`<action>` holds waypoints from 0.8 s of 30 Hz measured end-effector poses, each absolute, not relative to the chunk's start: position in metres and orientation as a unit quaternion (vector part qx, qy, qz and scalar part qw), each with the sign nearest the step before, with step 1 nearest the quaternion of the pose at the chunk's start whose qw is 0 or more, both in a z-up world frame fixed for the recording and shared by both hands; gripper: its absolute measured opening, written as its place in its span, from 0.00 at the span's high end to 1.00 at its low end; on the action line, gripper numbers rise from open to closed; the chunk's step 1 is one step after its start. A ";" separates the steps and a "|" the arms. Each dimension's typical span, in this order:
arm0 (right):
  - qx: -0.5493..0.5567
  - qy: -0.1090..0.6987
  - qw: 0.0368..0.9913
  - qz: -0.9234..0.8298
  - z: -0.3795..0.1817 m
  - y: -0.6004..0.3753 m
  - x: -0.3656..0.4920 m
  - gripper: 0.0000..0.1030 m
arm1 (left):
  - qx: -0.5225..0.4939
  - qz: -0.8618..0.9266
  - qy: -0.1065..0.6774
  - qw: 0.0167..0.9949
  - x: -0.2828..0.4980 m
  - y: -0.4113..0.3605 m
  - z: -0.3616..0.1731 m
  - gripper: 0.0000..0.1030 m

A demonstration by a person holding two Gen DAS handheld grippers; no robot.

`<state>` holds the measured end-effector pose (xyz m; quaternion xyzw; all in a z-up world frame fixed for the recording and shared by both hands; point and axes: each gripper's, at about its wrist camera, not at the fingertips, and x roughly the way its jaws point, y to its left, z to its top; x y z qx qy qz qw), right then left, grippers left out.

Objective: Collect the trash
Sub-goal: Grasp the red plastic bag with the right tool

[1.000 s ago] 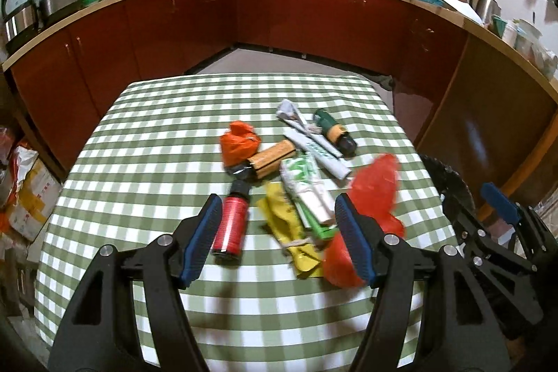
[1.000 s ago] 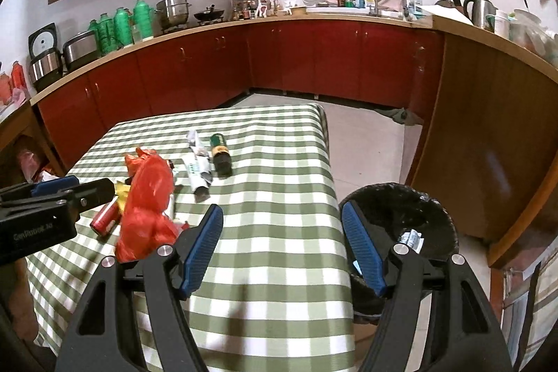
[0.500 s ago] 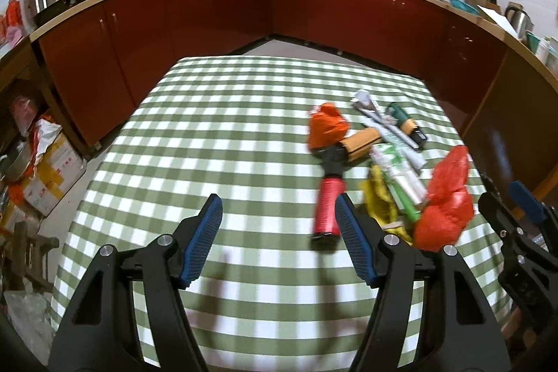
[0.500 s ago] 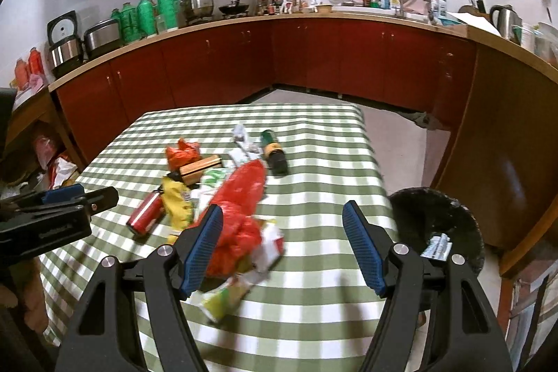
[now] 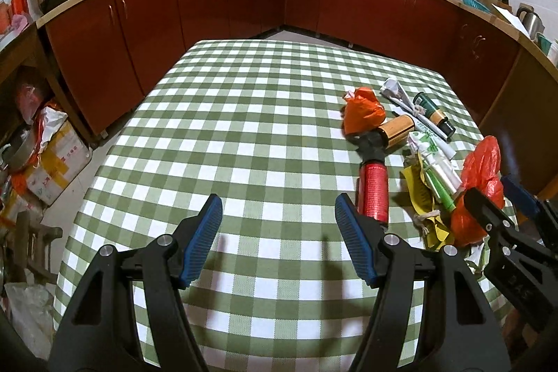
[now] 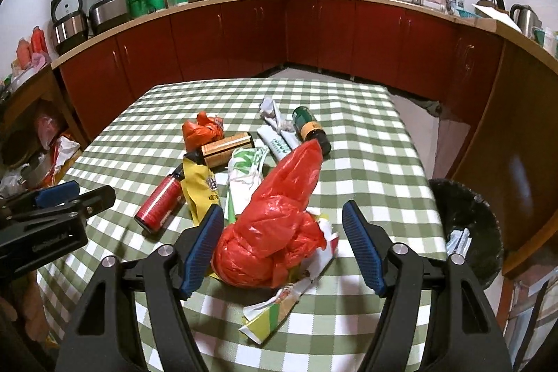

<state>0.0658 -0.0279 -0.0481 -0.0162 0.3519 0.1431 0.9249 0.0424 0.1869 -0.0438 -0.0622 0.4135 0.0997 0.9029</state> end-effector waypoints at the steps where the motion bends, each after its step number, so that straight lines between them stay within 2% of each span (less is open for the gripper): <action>1: -0.015 0.355 0.923 0.146 -0.049 -0.027 0.066 0.45 | -0.063 0.099 0.415 0.902 0.043 0.187 -0.045 0.36; 3: -0.014 0.358 0.922 0.149 -0.050 -0.026 0.066 0.52 | -0.063 0.097 0.416 0.902 0.043 0.186 -0.046 0.36; 6: -0.011 0.355 0.922 0.152 -0.048 -0.025 0.065 0.57 | -0.063 0.093 0.418 0.901 0.045 0.182 -0.048 0.36; 24: 0.018 0.311 0.941 0.131 -0.026 -0.068 0.061 0.59 | -0.048 0.064 0.420 0.904 0.058 0.145 -0.049 0.34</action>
